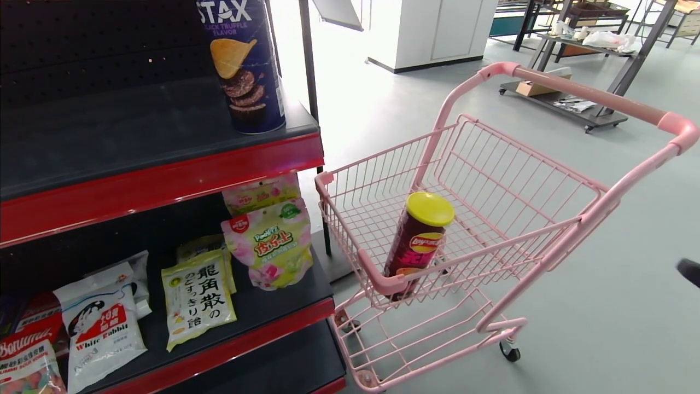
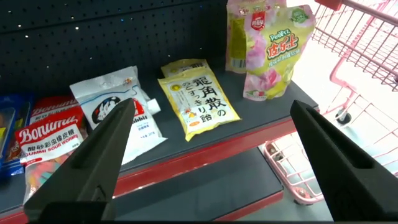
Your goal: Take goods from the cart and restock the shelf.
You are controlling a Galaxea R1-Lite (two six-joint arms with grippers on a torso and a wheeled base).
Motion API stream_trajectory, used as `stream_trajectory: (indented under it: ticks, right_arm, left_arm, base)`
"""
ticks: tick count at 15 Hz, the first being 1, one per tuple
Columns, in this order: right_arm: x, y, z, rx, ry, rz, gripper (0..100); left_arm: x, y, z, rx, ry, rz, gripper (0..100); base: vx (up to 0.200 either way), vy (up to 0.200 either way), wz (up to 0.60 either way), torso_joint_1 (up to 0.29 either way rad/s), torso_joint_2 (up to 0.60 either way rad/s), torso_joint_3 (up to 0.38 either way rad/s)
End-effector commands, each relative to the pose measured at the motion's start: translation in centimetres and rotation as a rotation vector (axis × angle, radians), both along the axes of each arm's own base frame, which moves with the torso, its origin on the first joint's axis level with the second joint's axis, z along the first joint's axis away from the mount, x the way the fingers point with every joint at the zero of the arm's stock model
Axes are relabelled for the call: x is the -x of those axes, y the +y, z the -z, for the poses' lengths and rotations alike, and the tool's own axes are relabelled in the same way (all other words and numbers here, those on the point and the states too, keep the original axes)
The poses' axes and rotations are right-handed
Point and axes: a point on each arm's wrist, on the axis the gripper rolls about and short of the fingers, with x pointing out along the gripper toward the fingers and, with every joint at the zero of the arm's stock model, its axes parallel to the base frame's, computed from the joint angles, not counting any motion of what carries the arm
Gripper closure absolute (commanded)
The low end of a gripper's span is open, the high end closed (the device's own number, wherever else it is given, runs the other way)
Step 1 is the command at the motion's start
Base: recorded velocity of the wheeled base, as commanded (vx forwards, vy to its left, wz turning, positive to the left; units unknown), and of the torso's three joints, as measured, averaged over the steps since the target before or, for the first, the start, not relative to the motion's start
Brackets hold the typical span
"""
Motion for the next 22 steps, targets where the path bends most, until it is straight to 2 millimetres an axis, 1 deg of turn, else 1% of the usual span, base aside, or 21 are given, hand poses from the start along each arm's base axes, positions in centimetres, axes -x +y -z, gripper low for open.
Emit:
stream_trajectory:
  ticks: [1, 3, 5, 6, 8, 10, 12, 13, 14, 16, 18, 22]
  right_arm:
    - [-9.7, 2.6, 0.9, 0.012, 0.198, -0.205, 0]
    - [-11.6, 3.1, 2.4, 0.008, 0.266, -0.262, 0]
    - [-12.8, 3.7, 3.3, 0.007, 0.273, -0.334, 0]
    - [-14.0, 4.3, 3.8, 0.035, 0.253, -0.367, 0]
    - [-15.0, 5.5, 4.8, 0.050, 0.263, -0.409, 0]
    - [-15.3, 6.8, 5.3, 0.060, 0.269, -0.456, 0]
    - [-15.8, 7.5, 6.1, 0.084, 0.281, -0.482, 0]
    - [-16.8, 7.9, 7.0, 0.113, 0.263, -0.493, 0]
    - [-17.3, 8.2, 7.4, 0.121, 0.248, -0.499, 0]
    - [-17.9, 9.2, 7.4, 0.122, 0.232, -0.523, 0]
    - [-18.3, 9.5, 7.7, 0.125, 0.239, -0.528, 0]
    - [-20.9, 10.9, 8.0, 0.127, 0.231, -0.538, 0]
  left_arm:
    - [0.0, 0.0, 0.0, 0.000, 0.001, -0.001, 0]
    - [0.0, 0.0, 0.0, 0.000, 0.001, -0.001, 0]
    - [0.0, 0.0, 0.0, 0.000, 0.001, -0.001, 0]
    - [0.0, 0.0, 0.0, 0.000, 0.001, -0.001, 0]
    - [0.0, 0.0, 0.0, -0.001, 0.000, -0.001, 0]
    - [0.0, 0.0, 0.0, -0.001, 0.000, -0.001, 0]
    - [0.0, 0.0, 0.0, 0.000, 0.001, -0.001, 0]
    - [0.0, 0.0, 0.0, 0.000, 0.001, -0.001, 0]
    - [0.0, 0.0, 0.0, -0.001, 0.001, -0.001, 0]
    - [0.0, 0.0, 0.0, -0.001, 0.000, -0.001, 0]
    - [0.0, 0.0, 0.0, 0.000, 0.000, -0.001, 0]
    - [0.0, 0.0, 0.0, 0.000, 0.000, -0.001, 0]
  base:
    - [0.000, 0.000, 0.00, 0.000, 0.00, 0.000]
    - [0.000, 0.000, 0.00, 0.000, 0.00, 0.000]
    - [0.000, 0.000, 0.00, 0.000, 0.00, 0.000]
    - [0.000, 0.000, 0.00, 0.000, 0.00, 0.000]
    - [0.000, 0.000, 0.00, 0.000, 0.00, 0.000]
    - [0.000, 0.000, 0.00, 0.000, 0.00, 0.000]
    - [0.000, 0.000, 0.00, 0.000, 0.00, 0.000]
    - [0.000, 0.000, 0.00, 0.000, 0.00, 0.000]
    - [0.000, 0.000, 0.00, 0.000, 0.00, 0.000]
    - [0.000, 0.000, 0.00, 0.000, 0.00, 0.000]
    - [0.000, 0.000, 0.00, 0.000, 0.00, 0.000]
    - [0.000, 0.000, 0.00, 0.000, 0.00, 0.000]
